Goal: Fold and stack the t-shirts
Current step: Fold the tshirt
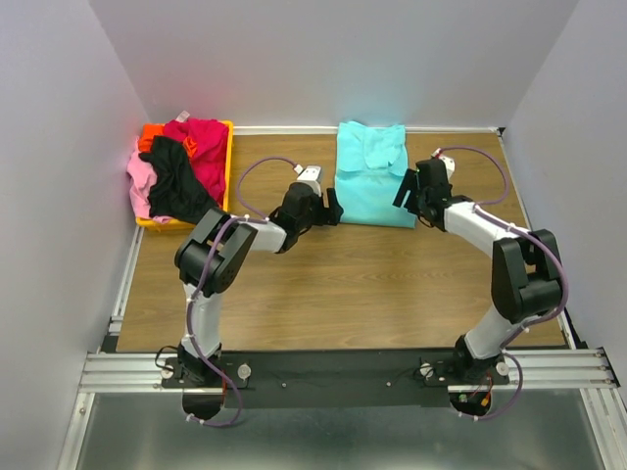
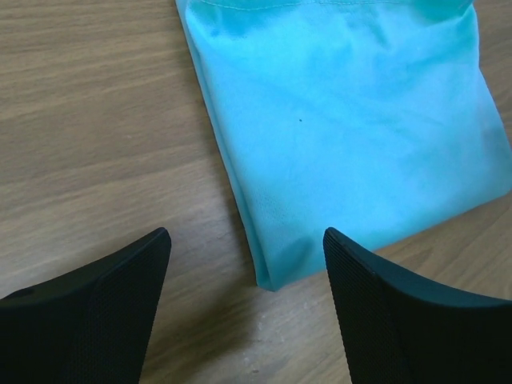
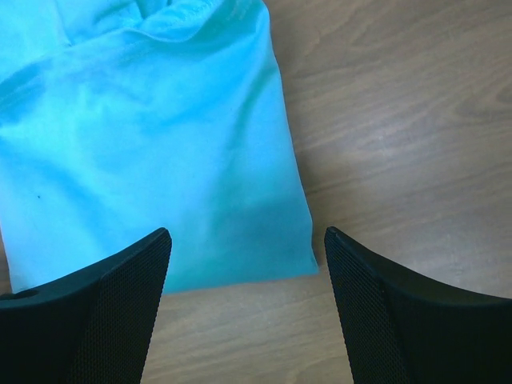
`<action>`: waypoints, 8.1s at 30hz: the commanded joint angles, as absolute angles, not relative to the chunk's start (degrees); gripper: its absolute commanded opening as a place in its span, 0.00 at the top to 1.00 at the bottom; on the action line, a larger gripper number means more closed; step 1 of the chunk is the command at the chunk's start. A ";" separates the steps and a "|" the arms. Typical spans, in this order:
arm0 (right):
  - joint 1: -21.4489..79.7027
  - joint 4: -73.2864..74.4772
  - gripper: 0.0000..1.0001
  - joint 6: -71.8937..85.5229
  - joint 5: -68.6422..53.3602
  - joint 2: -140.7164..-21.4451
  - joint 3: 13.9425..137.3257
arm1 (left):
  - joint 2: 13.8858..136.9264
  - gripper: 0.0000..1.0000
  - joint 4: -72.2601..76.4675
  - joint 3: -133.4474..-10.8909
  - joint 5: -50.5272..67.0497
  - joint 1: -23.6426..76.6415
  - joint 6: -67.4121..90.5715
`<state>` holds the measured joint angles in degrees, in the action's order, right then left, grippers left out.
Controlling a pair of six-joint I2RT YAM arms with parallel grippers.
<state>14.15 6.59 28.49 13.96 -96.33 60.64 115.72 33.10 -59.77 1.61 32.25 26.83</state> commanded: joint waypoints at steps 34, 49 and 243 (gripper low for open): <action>5.89 -5.89 0.25 32.87 -3.95 -95.45 45.70 | 115.58 0.39 29.36 -61.08 -4.13 36.21 26.37; 5.98 -6.85 0.43 32.78 -5.98 -98.79 46.84 | 117.68 0.49 21.54 -65.92 -7.38 37.44 24.52; 23.02 -2.56 0.99 35.41 2.99 -67.07 38.77 | 79.11 1.00 52.74 -23.12 -6.24 50.98 31.20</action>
<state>21.23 -6.04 33.32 2.46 -71.16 43.40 82.28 57.28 -23.97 -9.02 50.74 34.81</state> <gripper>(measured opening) 0.008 0.007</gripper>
